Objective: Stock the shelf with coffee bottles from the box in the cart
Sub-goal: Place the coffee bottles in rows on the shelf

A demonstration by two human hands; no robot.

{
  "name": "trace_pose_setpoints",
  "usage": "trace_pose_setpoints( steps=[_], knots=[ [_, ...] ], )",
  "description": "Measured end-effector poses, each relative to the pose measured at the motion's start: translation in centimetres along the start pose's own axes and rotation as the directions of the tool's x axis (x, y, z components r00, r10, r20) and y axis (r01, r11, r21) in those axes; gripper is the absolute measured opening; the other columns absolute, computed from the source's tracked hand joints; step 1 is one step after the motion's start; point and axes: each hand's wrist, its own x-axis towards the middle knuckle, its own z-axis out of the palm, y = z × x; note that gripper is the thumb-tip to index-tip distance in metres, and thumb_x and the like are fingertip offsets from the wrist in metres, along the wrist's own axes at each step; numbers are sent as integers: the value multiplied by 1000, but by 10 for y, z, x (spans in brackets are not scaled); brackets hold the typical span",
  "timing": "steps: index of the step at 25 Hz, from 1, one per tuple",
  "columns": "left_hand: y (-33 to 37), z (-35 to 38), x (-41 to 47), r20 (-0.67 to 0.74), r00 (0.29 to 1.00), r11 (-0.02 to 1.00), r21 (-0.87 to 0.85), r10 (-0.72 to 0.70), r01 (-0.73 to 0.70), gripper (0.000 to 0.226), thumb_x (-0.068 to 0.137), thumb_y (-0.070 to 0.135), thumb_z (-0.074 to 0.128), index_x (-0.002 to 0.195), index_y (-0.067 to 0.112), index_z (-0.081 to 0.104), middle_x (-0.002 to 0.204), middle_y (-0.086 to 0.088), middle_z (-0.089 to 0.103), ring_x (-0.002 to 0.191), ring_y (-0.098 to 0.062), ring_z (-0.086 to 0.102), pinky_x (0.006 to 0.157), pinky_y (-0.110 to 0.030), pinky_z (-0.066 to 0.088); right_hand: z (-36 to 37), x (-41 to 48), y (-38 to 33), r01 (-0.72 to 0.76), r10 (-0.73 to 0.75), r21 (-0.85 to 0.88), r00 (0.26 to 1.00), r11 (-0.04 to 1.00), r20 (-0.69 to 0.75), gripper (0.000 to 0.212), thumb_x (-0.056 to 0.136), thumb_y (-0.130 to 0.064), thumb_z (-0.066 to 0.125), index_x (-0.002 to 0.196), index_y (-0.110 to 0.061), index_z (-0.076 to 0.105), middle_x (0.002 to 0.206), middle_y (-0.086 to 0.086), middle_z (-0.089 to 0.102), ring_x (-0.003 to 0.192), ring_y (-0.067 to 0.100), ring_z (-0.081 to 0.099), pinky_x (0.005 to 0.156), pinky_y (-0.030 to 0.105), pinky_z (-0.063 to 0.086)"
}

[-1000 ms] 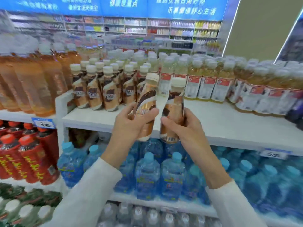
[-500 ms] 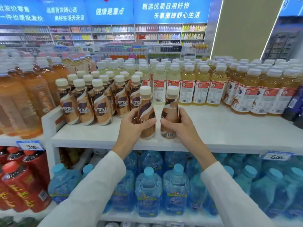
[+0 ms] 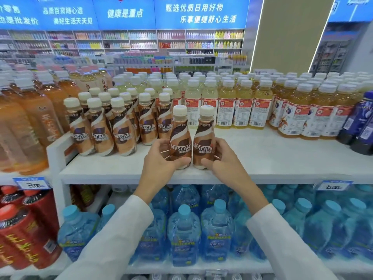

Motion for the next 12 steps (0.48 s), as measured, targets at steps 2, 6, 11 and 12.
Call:
trace_pose_setpoints(
  steps=[2,6,11,12],
  knots=[
    [-2,-3,0,24,1000,1000,4,9,-9,63,62,35,97,110,40,58,116,17,70,105,1,67,95,-27,54,-1,-2,2,4,-5,30,999,1000,36,62,76,-21,80,127,-37,51,118,-22,65,111,-4,61,103,32,51],
    [0,0,-8,6,1000,999,18,29,-30,62,69,33,93,120,37,60,119,18,69,105,5,66,93,-23,55,7,-16,2,40,-34,57,995,998,-91,68,70,-35,89,128,-38,52,116,-28,64,101,-14,62,80,8,50],
    [2,2,-16,-82,995,994,94,63,-55,58,73,34,90,123,38,60,118,13,59,99,4,63,84,-14,52,15,-19,-1,62,-56,54,993,997,-105,55,78,-21,85,125,-35,61,111,-21,71,99,-9,65,84,11,52],
    [1,1,-18,-119,991,991,120,67,-52,57,75,33,88,126,36,62,116,13,59,100,3,62,86,-15,51,20,-19,-2,68,-63,49,993,996,-96,52,78,-21,84,121,-39,61,109,-22,71,98,-10,65,82,8,50]
  ],
)
